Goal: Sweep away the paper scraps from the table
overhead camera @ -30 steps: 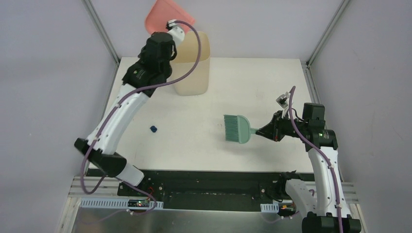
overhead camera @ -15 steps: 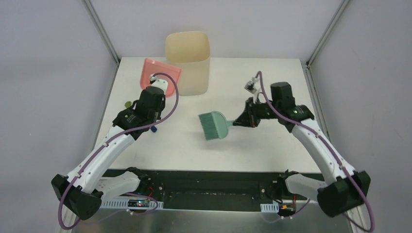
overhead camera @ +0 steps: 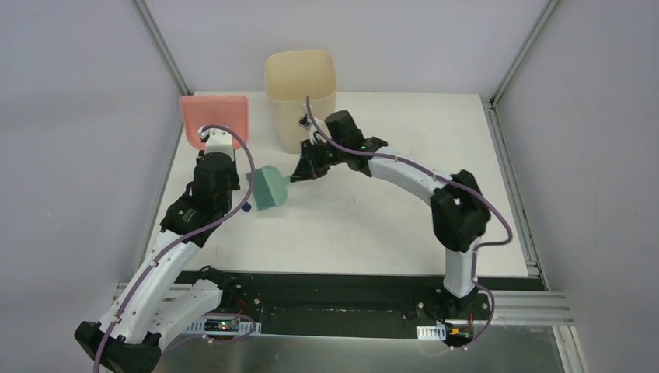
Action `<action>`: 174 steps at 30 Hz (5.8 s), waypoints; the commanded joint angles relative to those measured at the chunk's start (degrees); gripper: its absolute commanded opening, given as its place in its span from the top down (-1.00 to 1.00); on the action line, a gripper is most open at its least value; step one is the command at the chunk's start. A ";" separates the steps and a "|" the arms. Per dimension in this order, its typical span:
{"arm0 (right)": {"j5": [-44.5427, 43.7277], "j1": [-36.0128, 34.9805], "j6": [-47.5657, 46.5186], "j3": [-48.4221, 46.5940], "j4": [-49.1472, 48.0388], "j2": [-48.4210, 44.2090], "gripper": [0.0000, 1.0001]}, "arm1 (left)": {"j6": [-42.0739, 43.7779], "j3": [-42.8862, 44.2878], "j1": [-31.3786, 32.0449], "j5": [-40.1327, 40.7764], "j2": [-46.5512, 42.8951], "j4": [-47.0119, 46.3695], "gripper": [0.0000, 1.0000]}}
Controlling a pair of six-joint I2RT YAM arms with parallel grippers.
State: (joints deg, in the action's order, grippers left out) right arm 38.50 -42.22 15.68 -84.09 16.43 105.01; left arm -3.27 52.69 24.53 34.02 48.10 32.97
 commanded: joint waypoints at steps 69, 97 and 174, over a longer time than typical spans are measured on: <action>-20.63 2.76 16.24 7.99 11.78 -6.48 1.00 | -2.41 -5.44 -14.34 -13.57 -6.74 -13.22 1.00; 9.32 -7.44 30.77 -28.69 -10.95 27.63 1.00 | -2.81 -5.31 -14.34 -16.46 -6.49 -13.49 1.00; -20.48 39.45 27.10 -4.63 47.02 -27.83 1.00 | 10.17 14.33 21.47 -39.01 37.88 24.18 1.00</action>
State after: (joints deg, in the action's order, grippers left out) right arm 18.20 -2.87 42.96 -87.22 65.73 77.36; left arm 4.64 65.19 44.05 -1.56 81.89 55.77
